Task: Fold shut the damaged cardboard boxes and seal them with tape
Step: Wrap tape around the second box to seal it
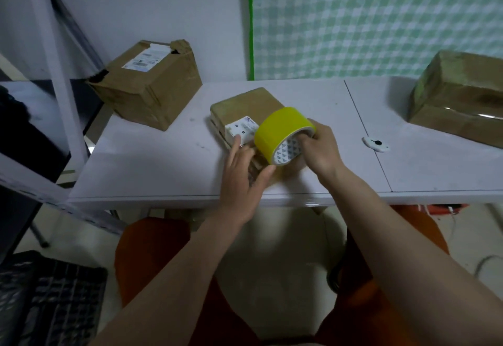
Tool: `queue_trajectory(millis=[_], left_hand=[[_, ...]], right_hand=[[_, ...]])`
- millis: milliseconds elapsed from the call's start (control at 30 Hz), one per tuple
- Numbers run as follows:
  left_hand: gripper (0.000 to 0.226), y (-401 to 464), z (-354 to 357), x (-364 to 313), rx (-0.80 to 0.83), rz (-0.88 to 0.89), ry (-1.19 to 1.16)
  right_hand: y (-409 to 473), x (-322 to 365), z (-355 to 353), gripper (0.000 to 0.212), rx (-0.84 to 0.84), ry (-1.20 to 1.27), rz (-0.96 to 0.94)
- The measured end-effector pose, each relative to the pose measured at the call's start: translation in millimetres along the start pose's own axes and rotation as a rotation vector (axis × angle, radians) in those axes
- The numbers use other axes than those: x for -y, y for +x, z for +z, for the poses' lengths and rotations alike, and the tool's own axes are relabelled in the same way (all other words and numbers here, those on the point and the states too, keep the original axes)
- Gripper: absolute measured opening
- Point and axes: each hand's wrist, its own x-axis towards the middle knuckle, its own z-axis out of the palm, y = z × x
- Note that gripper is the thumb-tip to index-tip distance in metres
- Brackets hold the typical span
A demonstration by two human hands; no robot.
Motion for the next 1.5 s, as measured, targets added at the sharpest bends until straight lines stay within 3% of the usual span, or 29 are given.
queue_trajectory(millis=[167,233,333,600,767,933,1000,1067,1133,1233,1300,1400,1500], left_hand=[[0.057,-2.9,-2.4,17.8,0.129,0.041,0.112],[0.058,-2.3,-2.4,19.7,0.125,0.041,0.12],[0.068,0.3,-1.3,12.4,0.154,-0.008,0.111],[0.057,12.8,2.6,5.3,0.002,0.044,0.319],[0.056,7.8,25.5,-19.7,-0.024,-0.084,0.417],[0.059,27.3,27.1,-31.1,-0.082,-0.008,0.515],[0.048,47.6,18.6,-30.0,-0.041,0.023,0.36],[0.037,69.9,13.2,-35.5,0.083,-0.094,0.051],[0.043,88.6,14.4,-43.1,0.207,-0.2,-0.173],[0.054,106.3,22.9,-43.5,0.302,-0.19,-0.287],[0.057,112.6,28.1,-39.6,0.362,-0.188,-0.351],[0.048,117.6,35.7,-36.4,0.412,-0.171,-0.367],[0.028,119.2,41.7,-37.1,0.426,-0.114,-0.13]], right_hand=[[-0.1,-3.2,-5.2,0.043,0.078,-0.194,-0.097],[6.4,-3.9,-24.8,0.033,-0.029,-0.167,-0.093],[21.9,-5.9,-51.2,0.036,-0.163,-0.095,-0.038],[34.5,-13.7,-51.6,0.025,-0.166,-0.023,0.021],[59.1,-7.7,-44.7,0.026,-0.206,0.074,0.058],[85.8,-8.8,-35.6,0.022,-0.105,0.159,0.091],[89.5,-12.0,-37.1,0.023,-0.057,0.172,0.091],[91.5,-18.0,-41.9,0.029,-0.014,0.189,0.09],[89.3,-21.5,-49.1,0.036,0.018,0.241,0.128],[84.4,-26.2,-60.8,0.043,0.029,0.325,0.159],[81.1,-32.4,-71.4,0.049,-0.035,0.179,0.119],[81.9,-57.5,-92.3,0.05,-0.217,-0.441,0.114],[80.7,-87.1,-103.3,0.041,-0.115,-0.901,0.302]])
